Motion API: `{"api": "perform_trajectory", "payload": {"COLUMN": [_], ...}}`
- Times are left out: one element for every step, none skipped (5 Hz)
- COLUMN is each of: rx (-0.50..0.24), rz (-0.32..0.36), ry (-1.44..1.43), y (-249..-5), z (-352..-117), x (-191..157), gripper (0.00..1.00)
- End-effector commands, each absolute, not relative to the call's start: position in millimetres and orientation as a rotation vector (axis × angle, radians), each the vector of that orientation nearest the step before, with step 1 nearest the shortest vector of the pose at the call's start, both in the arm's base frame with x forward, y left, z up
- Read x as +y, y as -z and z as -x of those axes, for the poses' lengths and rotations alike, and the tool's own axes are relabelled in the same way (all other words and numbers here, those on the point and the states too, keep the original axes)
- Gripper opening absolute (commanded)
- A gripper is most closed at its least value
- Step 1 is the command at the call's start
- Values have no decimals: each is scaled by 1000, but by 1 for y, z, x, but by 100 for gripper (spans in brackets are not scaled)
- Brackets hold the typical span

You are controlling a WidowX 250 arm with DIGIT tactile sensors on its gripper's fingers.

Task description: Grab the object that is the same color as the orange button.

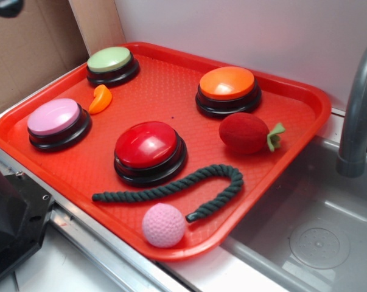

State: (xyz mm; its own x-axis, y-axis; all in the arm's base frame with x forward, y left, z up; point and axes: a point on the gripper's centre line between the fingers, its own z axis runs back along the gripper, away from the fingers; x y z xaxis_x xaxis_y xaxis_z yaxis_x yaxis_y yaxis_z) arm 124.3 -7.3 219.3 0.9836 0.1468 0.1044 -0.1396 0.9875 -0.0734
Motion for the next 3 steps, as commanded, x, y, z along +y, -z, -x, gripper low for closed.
{"api": "perform_trajectory", "payload": {"rx": [-167,-164,-171], "rz": [73,24,-12], "ry": [-333,-422,-513], "y": [-195,-170,-140], "z": [-159,-179,-195], "x": [25,44,69], "gripper": [100,100,100]}}
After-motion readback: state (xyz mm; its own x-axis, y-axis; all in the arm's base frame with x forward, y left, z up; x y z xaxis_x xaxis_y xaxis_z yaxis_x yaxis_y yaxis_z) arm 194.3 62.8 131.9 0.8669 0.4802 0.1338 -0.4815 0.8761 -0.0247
